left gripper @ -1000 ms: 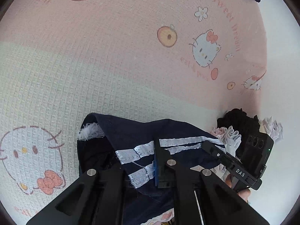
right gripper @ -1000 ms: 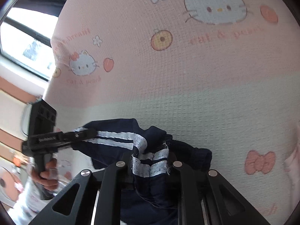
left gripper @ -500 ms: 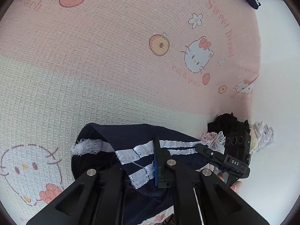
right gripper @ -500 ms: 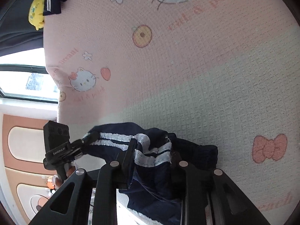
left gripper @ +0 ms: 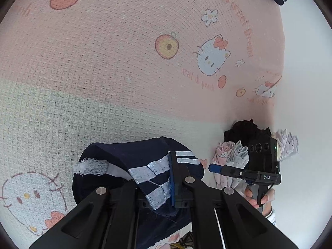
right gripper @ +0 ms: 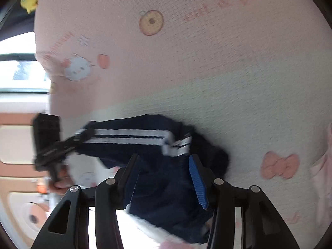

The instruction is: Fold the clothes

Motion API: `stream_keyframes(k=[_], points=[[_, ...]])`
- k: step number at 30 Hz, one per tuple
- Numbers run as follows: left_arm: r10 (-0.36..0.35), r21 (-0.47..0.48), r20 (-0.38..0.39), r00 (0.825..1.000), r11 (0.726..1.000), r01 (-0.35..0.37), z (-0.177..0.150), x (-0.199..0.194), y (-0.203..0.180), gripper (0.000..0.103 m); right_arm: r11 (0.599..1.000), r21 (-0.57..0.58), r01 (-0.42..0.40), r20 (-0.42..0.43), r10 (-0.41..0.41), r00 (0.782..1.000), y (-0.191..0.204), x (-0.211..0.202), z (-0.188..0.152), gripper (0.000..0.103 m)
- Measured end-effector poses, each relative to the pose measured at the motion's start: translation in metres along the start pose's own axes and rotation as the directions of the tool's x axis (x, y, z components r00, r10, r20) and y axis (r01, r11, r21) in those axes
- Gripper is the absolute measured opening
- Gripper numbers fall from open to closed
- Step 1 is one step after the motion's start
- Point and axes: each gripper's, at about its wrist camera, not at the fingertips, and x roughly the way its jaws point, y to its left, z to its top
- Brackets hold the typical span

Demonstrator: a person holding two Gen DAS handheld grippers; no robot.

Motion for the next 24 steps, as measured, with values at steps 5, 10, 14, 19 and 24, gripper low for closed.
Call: stream_keyframes(k=[5, 10, 14, 19, 24], points=[[0.010, -0.022, 0.000, 1.000, 1.000, -0.010, 0.000, 0.001, 0.008, 0.005, 0.995, 0.059, -0.083, -0.037, 0.086, 0.996, -0.007, 0.019, 0.001, 0.048], [0.027, -0.041, -0.004, 1.000, 0.999, -0.028, -0.001, 0.000, 0.018, 0.005, 0.997, 0.074, -0.039, -0.063, 0.043, 0.997, -0.009, 0.037, 0.008, 0.048], [0.022, -0.051, -0.001, 1.000, 0.998, -0.022, 0.000, -0.003, 0.024, 0.005, 0.991, 0.088, -0.097, -0.041, 0.101, 0.994, -0.008, 0.046, 0.014, 0.048], [0.042, -0.029, 0.001, 0.999, 0.999, -0.042, 0.002, -0.001, 0.023, 0.005, 0.994, 0.054, -0.091, -0.018, 0.092, 0.996, 0.004, 0.057, 0.022, 0.019], [0.082, -0.038, 0.012, 0.997, 0.996, -0.081, 0.007, 0.001, 0.028, 0.005, 1.000, 0.004, -0.019, 0.008, 0.019, 1.000, 0.010, 0.057, 0.028, 0.008]])
